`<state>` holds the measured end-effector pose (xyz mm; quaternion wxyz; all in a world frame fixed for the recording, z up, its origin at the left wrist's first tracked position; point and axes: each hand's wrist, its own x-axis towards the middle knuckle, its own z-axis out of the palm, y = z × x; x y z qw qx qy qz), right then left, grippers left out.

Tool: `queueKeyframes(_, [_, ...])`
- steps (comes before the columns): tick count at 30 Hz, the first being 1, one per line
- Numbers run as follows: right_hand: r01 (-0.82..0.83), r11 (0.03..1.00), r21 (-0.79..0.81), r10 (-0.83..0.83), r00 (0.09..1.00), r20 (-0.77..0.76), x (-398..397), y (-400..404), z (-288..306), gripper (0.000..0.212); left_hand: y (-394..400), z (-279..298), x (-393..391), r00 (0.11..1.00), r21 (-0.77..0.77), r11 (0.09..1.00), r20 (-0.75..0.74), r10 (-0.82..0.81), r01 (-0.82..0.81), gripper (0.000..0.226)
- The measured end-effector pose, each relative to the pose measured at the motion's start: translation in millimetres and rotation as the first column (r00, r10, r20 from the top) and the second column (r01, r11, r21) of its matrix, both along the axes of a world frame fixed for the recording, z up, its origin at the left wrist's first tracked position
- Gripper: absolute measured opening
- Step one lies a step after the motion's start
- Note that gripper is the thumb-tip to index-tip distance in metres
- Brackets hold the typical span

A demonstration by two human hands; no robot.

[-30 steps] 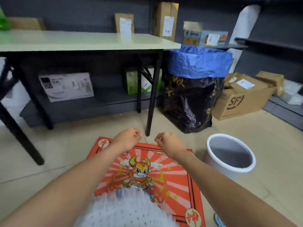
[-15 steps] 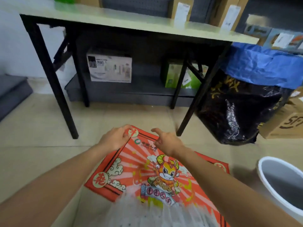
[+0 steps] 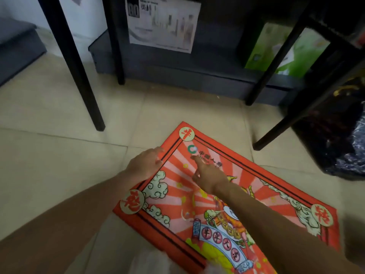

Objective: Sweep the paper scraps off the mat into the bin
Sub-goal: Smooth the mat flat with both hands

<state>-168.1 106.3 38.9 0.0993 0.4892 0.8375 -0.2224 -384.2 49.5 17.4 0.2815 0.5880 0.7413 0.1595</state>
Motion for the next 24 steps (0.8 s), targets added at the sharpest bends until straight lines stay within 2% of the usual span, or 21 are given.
queueKeyframes(5, [0.043,0.998,-0.056,-0.041,0.999,0.023,-14,5,-71,0.063,2,-83,-9,0.995,-0.057,0.998,-0.094,-0.046,0.041,0.055])
queueKeyframes(11, [0.14,0.99,0.017,-0.141,0.989,0.05,-28,7,-135,0.07,13,-153,-7,0.936,-0.044,0.979,-0.288,-0.202,0.198,0.07])
queueKeyframes(15, [0.24,0.969,0.058,-0.244,0.966,0.086,-28,12,-172,0.081,15,-189,-6,0.94,0.029,0.986,-0.308,-0.146,0.163,0.077])
queueKeyframes(18, [0.265,0.958,0.108,-0.274,0.959,0.071,-28,8,-188,0.081,10,-204,-4,0.92,0.101,0.983,-0.377,-0.104,0.153,0.079])
queueKeyframes(24, [0.287,0.949,0.134,-0.295,0.955,0.044,-36,3,-197,0.083,5,-209,-5,0.915,0.145,0.981,-0.397,-0.064,0.132,0.078])
